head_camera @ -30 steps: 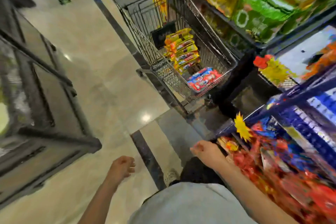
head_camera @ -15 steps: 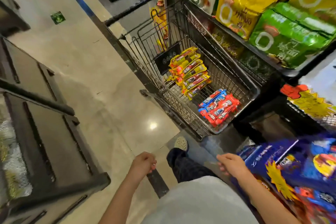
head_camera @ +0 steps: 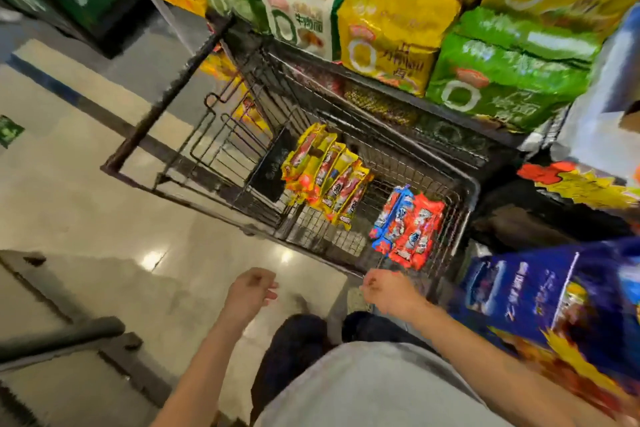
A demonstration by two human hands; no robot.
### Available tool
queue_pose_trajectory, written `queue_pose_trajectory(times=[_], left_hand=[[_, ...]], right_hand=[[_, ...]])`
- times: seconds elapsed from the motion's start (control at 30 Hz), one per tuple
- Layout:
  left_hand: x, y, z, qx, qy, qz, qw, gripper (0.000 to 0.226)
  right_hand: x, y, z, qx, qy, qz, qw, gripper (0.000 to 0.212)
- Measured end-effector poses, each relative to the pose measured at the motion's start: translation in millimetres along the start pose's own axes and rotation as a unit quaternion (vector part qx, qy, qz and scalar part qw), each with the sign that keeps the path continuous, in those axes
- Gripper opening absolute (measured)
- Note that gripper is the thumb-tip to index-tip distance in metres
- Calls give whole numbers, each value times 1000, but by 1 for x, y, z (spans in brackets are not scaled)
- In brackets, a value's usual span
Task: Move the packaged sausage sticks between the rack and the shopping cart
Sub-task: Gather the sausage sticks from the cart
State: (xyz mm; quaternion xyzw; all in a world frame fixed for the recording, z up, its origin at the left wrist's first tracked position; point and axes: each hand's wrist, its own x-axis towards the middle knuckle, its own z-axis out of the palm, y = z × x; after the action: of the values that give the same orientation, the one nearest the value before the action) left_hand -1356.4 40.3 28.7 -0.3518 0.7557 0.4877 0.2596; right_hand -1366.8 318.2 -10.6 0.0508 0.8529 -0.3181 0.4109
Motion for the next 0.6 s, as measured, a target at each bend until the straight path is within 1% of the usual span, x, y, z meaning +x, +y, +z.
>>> queue_pose_trajectory(times=[0.07,0.13,0.3,0.4,0.43,0.53,0.6], left_hand=[[25,28,0,43,-23,32,998,13],[48,54,6,80,-55,53,994,14],[105,115,48,181,-174,71,965,16],[146,136,84,231,-236,52,942,15],[159,140,97,249,-251,47,934,17],[195,143,136,275,-298,34,913,16],[221,138,159,300,-311,33,901,11]], right_hand=[[5,0,-1,38,9,25,999,17],[10,2,-3,86,42,59,994,18],[37,7,-13,184,106,154,965,20],[60,6,-19,214,136,201,946,43],[71,7,-20,219,140,211,942,46],[110,18,-24,231,151,246,929,35],[143,29,-22,253,179,280,909,34]])
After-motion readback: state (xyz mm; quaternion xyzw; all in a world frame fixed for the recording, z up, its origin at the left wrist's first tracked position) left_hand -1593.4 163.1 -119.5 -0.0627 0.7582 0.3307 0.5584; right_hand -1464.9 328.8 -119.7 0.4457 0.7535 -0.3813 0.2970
